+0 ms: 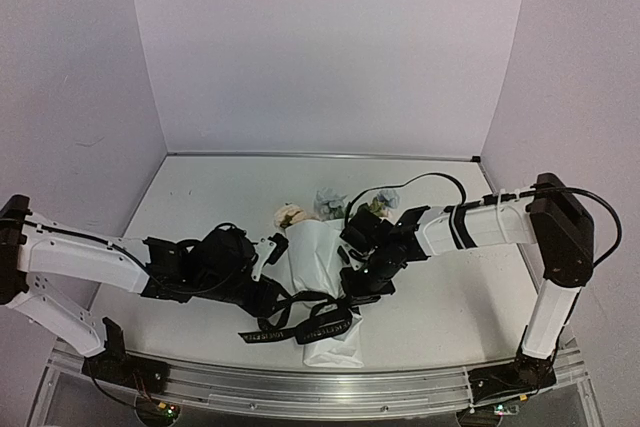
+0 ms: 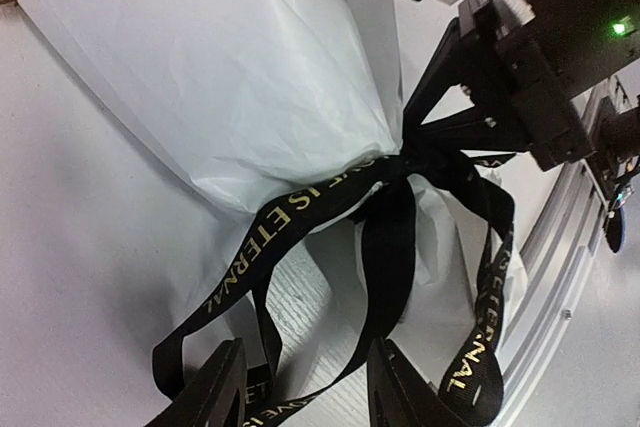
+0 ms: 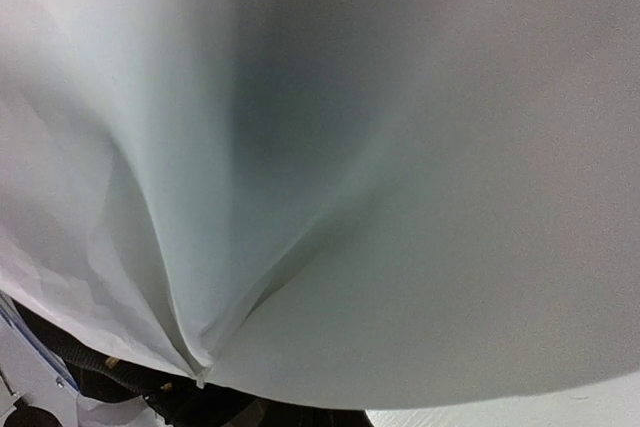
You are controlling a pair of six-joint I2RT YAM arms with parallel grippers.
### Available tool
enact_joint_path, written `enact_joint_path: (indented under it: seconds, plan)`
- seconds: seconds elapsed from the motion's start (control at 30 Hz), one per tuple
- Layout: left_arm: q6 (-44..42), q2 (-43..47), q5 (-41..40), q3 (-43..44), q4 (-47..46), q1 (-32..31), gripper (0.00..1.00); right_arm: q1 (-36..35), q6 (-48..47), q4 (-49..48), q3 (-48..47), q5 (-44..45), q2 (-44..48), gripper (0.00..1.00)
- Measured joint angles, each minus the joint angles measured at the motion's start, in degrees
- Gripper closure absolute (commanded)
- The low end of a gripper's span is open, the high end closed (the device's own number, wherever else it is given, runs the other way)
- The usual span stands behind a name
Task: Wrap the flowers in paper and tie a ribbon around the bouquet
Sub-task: Adjust the ribbon on the folded bouquet.
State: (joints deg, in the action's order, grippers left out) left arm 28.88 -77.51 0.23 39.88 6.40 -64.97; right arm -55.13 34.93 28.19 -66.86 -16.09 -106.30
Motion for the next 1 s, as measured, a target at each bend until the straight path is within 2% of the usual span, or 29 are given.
enact_joint_path:
  seconds: [0.17,0.3,0.5,0.83,1.0]
  plan:
    - [-1.53,-8.60,-0.63,5.02,1.13,0.00,0.55,-0.02,0.89,-1.68,0.68,-0.12,0.04,1.00]
    - [-1.94,-11.80,-2.05,6.95,1.23,0.00,0.56,0.00,1.13,-2.11,1.14,-0.12,0.48,1.00]
    - [-2.44,-12.85,-1.89,7.38,1.24,-0.07,0.56,-0.02,1.13,-2.28,1.30,-0.15,1.21,1.00]
    - [-5.05,-9.96,4.30,7.30,1.06,-2.64,0.57,0.00,1.17,-2.47,1.30,-0.63,1.22,1.00]
    - [-5.40,-12.18,4.43,8.66,1.18,-3.06,0.55,0.00,1.33,-2.47,1.30,-0.87,1.22,1.00]
